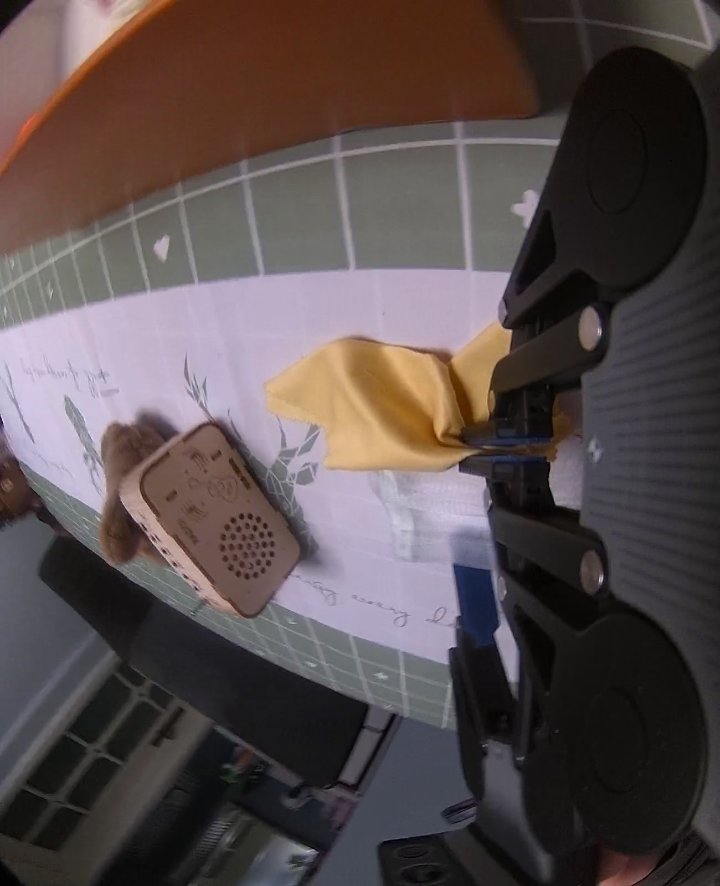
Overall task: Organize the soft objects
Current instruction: 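Lift the mesh bag with the left gripper while the right lifts the yellow cloth toward the box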
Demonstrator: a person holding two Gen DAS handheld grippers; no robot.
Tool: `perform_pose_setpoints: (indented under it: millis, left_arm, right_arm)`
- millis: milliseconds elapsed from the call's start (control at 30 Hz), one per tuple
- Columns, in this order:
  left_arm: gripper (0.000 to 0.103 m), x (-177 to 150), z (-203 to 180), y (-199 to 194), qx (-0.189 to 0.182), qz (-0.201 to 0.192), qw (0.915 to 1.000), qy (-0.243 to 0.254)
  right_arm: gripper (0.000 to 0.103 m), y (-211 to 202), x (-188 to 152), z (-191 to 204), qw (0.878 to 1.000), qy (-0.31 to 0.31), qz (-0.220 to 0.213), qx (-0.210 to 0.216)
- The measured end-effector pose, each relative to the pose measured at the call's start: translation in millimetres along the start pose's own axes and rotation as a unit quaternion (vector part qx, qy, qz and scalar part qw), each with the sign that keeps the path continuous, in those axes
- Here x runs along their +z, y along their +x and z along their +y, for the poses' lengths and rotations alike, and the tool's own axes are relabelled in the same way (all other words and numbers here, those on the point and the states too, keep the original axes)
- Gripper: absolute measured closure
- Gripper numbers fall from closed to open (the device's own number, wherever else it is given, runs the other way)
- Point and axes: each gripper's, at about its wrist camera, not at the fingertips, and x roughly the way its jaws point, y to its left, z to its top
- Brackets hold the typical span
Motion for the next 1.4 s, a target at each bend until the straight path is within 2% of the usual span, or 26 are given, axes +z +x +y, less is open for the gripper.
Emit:
perform_pose_setpoints:
  millis: [67,133,300,533,600,833,967,1067,1133,1200,1233,1267,1300,1400]
  left_arm:
    - [0.035,-4,-9,0,-0.004,0.008,0.9994,0.034]
    - [0.034,-7,-16,0,-0.004,0.013,0.9984,0.055]
    - [0.03,-9,-18,2,0.0,0.011,0.9989,0.045]
    - [0.028,-10,-25,4,0.016,0.011,0.9988,0.044]
    - [0.014,-6,-28,8,0.019,0.016,0.999,0.039]
    - [0.013,0,-46,18,0.045,0.032,0.9977,0.037]
    - [0.014,-4,-64,25,0.091,0.036,0.992,0.08]
    - [0.024,-7,-70,27,0.107,0.028,0.9897,0.091]
    - [0.032,-7,-72,26,0.103,0.025,0.9895,0.098]
    - [0.053,-8,-75,24,0.101,0.021,0.9893,0.103]
    - [0.06,-9,-77,23,0.099,0.017,0.9892,0.107]
    - [0.077,-10,-78,22,0.099,0.013,0.9889,0.11]
    - [0.087,-11,-78,22,0.101,0.01,0.9885,0.113]
    - [0.097,-16,-77,19,0.1,-0.005,0.9881,0.116]
  right_arm:
    - [0.102,-3,-4,-8,1.0,0.027,-0.006,0.013]
    - [0.102,-10,-8,-9,0.999,0.031,-0.017,0.007]
    - [0.102,-32,-21,-7,0.998,0.014,-0.045,-0.038]
    - [0.102,-56,-54,-4,0.992,-0.01,-0.077,-0.098]
    - [0.102,-54,-62,-4,0.991,-0.018,-0.072,-0.11]
    - [0.102,-47,-82,4,0.991,-0.055,-0.078,-0.098]
    - [0.102,-46,-84,2,0.99,-0.056,-0.082,-0.095]
    - [0.103,-46,-86,2,0.99,-0.061,-0.084,-0.094]
    - [0.103,-46,-87,3,0.99,-0.064,-0.085,-0.093]
    - [0.103,-47,-87,2,0.99,-0.062,-0.085,-0.089]
    - [0.103,-47,-86,2,0.991,-0.062,-0.085,-0.088]
    - [0.103,-47,-86,2,0.99,-0.063,-0.085,-0.089]
    - [0.103,-47,-86,3,0.99,-0.066,-0.085,-0.09]
    - [0.103,-46,-86,5,0.989,-0.078,-0.085,-0.097]
